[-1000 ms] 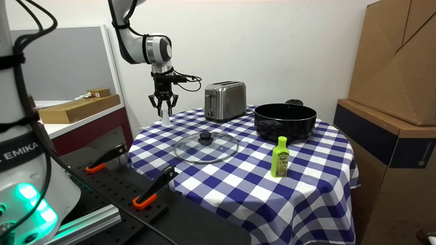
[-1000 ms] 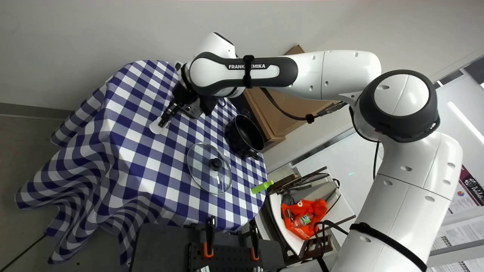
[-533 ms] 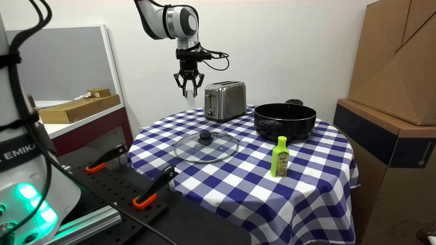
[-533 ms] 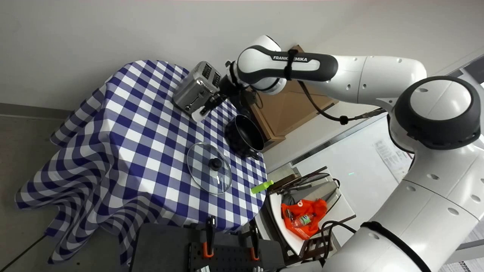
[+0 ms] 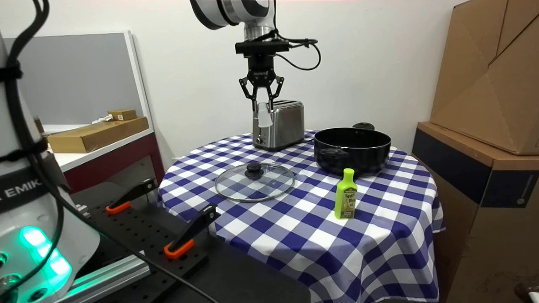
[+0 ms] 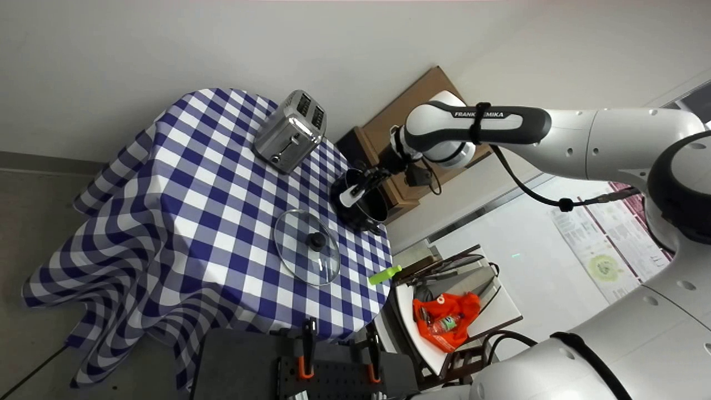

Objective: Move the white bottle to the right

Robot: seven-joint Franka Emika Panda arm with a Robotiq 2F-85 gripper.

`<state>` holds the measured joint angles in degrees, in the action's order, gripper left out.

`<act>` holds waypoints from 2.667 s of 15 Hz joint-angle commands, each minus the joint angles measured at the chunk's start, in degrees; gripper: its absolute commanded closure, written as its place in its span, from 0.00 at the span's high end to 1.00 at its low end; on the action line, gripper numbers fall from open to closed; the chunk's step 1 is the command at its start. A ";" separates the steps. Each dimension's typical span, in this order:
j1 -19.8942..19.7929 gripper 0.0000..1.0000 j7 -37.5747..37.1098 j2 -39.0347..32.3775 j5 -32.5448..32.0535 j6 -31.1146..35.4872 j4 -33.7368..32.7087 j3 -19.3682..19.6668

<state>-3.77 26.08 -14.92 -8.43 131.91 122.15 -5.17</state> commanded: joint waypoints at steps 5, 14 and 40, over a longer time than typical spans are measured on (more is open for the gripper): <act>-4.37 0.16 0.57 6.12 2.86 5.60 8.35 7.03; -8.20 0.16 -0.38 3.57 6.04 11.18 11.97 10.76; -13.39 0.16 -1.55 -11.69 5.70 18.06 12.52 11.88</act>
<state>-16.94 25.74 -25.35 -1.71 148.40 134.72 6.38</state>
